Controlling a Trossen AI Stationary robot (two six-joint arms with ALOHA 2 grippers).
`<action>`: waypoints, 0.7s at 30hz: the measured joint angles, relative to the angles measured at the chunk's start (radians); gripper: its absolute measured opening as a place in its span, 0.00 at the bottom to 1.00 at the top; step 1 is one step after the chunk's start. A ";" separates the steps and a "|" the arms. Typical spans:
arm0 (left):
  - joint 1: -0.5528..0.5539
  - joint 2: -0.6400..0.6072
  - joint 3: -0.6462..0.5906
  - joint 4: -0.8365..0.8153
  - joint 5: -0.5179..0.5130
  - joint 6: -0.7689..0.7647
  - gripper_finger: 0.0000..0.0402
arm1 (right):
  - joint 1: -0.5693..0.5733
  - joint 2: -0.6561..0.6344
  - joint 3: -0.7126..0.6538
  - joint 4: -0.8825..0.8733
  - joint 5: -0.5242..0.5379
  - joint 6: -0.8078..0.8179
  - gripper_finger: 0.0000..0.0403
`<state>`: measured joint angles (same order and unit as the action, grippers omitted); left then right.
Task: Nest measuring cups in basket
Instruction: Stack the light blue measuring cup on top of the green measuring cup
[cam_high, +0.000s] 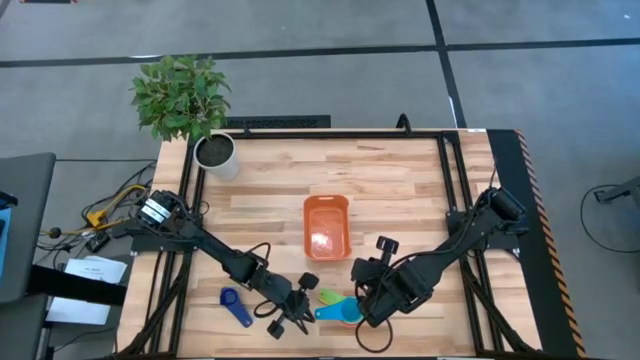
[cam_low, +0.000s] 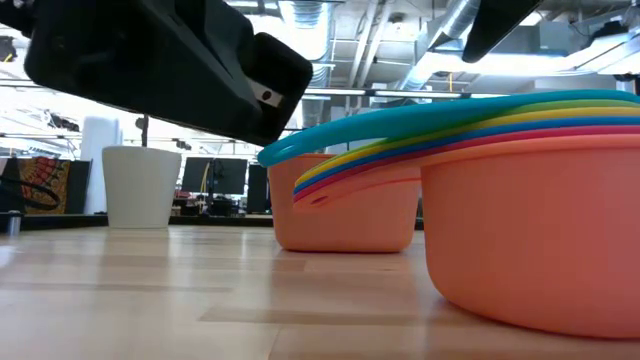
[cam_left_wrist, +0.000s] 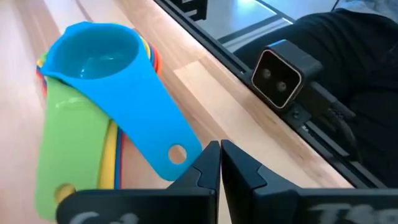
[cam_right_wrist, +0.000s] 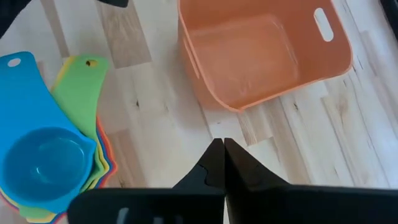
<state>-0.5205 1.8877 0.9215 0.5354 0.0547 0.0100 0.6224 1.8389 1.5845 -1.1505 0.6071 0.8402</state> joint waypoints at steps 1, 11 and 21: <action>0.002 0.000 0.000 -0.001 -0.008 0.000 0.00 | 0.000 0.000 0.000 -0.001 0.000 -0.001 0.03; 0.005 0.000 0.000 -0.029 -0.254 -0.004 0.00 | 0.000 0.000 0.000 -0.005 0.003 -0.011 0.03; -0.010 -0.060 -0.001 -0.124 -0.313 -0.030 0.00 | 0.000 0.000 0.000 -0.009 0.004 -0.019 0.04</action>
<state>-0.5309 1.8281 0.9207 0.4113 -0.2579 -0.0204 0.6224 1.8393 1.5845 -1.1599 0.6114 0.8207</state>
